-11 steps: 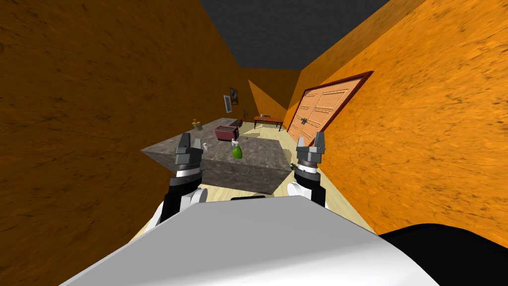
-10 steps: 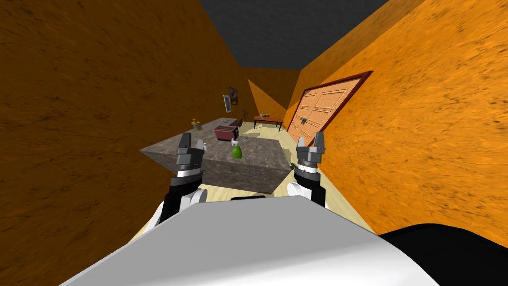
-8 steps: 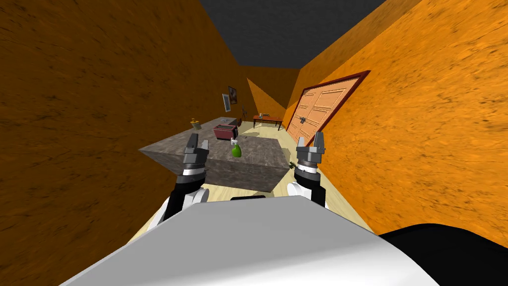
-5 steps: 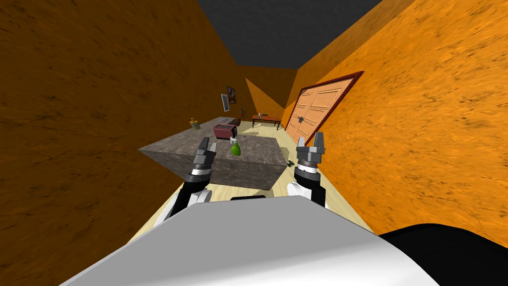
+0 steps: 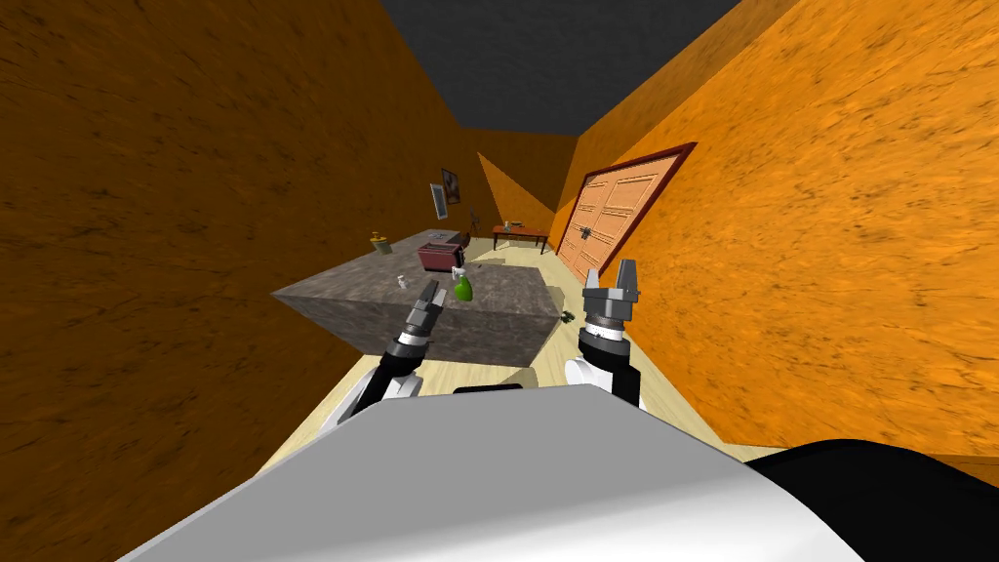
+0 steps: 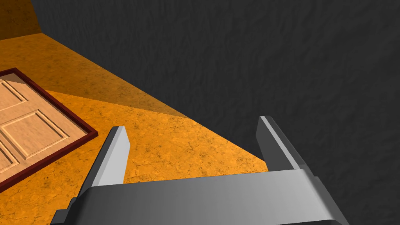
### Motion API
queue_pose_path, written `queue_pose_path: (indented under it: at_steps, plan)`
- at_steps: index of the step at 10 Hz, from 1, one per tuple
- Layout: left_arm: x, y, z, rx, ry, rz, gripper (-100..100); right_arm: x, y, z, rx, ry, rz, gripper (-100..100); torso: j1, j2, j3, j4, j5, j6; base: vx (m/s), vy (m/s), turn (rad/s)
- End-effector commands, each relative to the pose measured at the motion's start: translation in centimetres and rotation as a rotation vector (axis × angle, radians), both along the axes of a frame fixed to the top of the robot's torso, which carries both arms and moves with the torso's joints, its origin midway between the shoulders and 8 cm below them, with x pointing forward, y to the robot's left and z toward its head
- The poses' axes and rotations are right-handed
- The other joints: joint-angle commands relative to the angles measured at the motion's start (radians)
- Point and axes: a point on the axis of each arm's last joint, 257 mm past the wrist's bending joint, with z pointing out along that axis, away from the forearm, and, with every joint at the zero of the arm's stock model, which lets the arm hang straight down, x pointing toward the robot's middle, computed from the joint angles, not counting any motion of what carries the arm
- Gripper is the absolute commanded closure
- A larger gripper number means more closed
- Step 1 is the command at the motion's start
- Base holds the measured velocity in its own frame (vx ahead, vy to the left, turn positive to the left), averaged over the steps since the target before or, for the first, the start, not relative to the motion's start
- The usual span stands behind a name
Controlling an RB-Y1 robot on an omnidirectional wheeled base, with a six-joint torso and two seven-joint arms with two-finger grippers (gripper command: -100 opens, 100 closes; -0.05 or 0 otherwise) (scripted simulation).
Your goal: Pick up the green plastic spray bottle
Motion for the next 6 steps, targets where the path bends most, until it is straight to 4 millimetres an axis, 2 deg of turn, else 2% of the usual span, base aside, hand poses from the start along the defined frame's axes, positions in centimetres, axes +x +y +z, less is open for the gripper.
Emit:
queue_pose_path:
  at_steps: [1, 2, 3, 5, 6]
  plan:
    - [0.5, -0.6, -1.2, 0.027, 0.021, -0.028, -100, 0.0, 0.0, 0.0, 0.0, 0.0, 0.0, 0, 0.0, 0.0, 0.0, 0.0, 0.0, 0.0, -0.071, 0.016, -0.03]
    - [0.7, -1.9, -2.7, 0.06, 0.043, -0.071, -100, 0.0, 0.0, 0.0, 0.0, 0.0, 0.0, 0, -0.001, -0.002, -0.001, 0.0, 0.0, 0.0, -0.045, 0.02, -0.058]
    - [0.7, -1.9, -2.7, 0.06, 0.043, -0.071, -100, 0.0, 0.0, 0.0, 0.0, 0.0, 0.0, 0, -0.001, -0.004, -0.002, -0.001, 0.0, 0.0, -0.025, 0.022, -0.041]
    - [0.9, -4.4, -5.0, 0.132, 0.064, -0.157, -100, 0.0, 0.0, 0.0, 0.0, 0.0, 0.0, 0, 0.0, -0.005, -0.003, -0.001, 0.0, 0.0, -0.026, 0.036, -0.096]
    - [1.1, -4.2, -5.8, 0.143, 0.078, -0.156, -100, 0.0, 0.0, 0.0, 0.0, 0.0, 0.0, 0, 0.001, -0.006, -0.003, -0.001, 0.0, 0.0, -0.018, 0.038, -0.062]
